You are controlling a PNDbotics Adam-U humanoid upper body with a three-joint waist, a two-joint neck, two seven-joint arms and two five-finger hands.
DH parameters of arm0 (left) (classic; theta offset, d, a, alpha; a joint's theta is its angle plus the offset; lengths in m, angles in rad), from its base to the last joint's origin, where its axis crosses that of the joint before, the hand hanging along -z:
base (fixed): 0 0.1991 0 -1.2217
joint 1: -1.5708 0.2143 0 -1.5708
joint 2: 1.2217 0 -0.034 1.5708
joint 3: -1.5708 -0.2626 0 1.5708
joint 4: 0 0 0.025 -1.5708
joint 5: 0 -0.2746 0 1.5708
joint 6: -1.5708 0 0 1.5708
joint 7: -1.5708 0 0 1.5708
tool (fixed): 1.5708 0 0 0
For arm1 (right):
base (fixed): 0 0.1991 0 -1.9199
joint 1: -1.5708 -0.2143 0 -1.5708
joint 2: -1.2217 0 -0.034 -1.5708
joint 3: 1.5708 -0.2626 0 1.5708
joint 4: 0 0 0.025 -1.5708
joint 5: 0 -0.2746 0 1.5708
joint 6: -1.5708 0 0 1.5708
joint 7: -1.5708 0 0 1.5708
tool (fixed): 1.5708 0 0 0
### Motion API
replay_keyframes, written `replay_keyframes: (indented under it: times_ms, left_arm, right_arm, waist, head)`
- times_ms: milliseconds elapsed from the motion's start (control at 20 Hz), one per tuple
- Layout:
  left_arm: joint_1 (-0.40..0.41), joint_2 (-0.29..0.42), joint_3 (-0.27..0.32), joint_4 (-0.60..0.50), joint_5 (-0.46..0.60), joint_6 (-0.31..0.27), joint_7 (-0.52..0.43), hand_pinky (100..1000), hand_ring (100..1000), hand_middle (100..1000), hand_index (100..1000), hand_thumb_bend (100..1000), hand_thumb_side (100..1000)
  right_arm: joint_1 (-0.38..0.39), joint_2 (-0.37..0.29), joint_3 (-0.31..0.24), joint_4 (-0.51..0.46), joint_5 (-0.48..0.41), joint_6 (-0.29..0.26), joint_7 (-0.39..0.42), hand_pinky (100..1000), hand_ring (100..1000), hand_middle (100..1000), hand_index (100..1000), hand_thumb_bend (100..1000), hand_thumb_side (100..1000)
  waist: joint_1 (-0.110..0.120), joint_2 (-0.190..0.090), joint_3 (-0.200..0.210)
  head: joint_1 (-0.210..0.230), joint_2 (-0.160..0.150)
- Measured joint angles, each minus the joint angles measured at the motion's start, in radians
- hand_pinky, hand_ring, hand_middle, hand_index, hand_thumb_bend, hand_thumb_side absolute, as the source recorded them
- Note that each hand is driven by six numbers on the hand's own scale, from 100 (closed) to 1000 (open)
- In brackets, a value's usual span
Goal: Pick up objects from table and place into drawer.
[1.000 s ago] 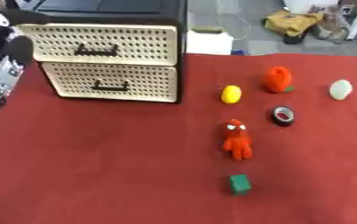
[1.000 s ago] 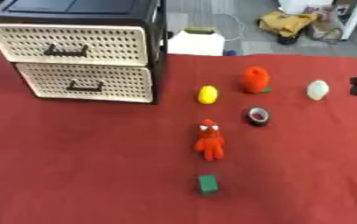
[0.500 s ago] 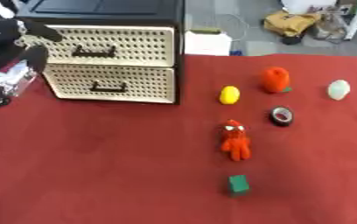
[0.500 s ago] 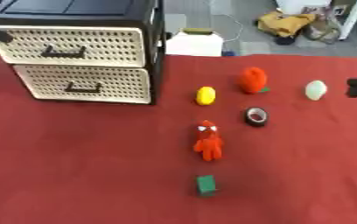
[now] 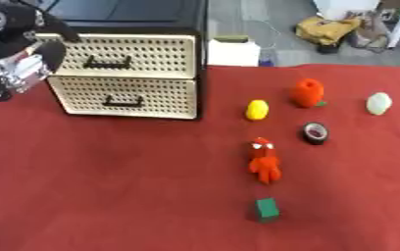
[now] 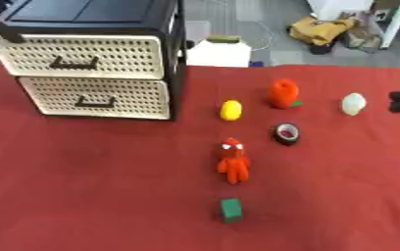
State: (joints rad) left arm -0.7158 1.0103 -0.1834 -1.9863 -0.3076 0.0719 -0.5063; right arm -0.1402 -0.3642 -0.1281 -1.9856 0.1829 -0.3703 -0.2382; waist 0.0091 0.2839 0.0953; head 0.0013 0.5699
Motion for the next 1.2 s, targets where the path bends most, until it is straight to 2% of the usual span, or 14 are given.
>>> replay_keyframes:
  times_ms: [100,200,400,700,850,1200]
  left_arm:
    - [-0.037,-0.005,-0.01,0.018,-0.008,0.021,-0.062,100,100,100,826,100,1000]
    - [-0.07,-0.021,-0.022,0.047,-0.019,0.034,-0.111,100,100,100,787,100,1000]
    - [-0.14,-0.059,-0.048,0.125,-0.05,0.034,-0.185,100,100,100,787,100,1000]
    - [-0.224,-0.116,-0.084,0.249,-0.086,0.013,-0.265,100,100,100,884,100,1000]
    - [-0.25,-0.144,-0.099,0.306,-0.089,0.004,-0.296,100,100,100,912,100,1000]
    - [-0.272,-0.187,-0.123,0.399,-0.107,-0.011,-0.339,100,100,100,915,100,1000]
  right_arm:
    - [0.0,0.0,0.001,0.0,0.0,0.0,0.0,694,712,515,790,100,814]
    - [0.001,0.0,0.002,0.0,0.0,0.0,0.001,694,712,514,790,100,813]
    - [0.001,0.0,0.005,0.0,0.0,-0.001,0.002,694,712,514,790,100,813]
    - [0.004,0.0,0.006,0.0,0.001,-0.001,0.004,694,712,513,790,100,811]
    - [0.004,0.0,0.006,0.0,0.001,0.001,0.006,694,712,513,789,100,808]
    - [0.0,0.0,0.006,0.0,0.001,0.002,0.009,694,712,512,789,100,805]
  waist:
    - [0.0,0.0,-0.003]
    - [0.0,0.0,-0.004]
    - [0.0,0.0,-0.007]
    - [0.001,0.0,-0.009]
    - [0.001,0.001,-0.013]
    - [0.001,0.007,-0.016]
  head:
    - [0.001,0.0]
    - [0.002,0.0]
    - [0.005,0.0]
    - [0.006,0.0]
    - [0.009,0.0]
    - [0.015,-0.001]
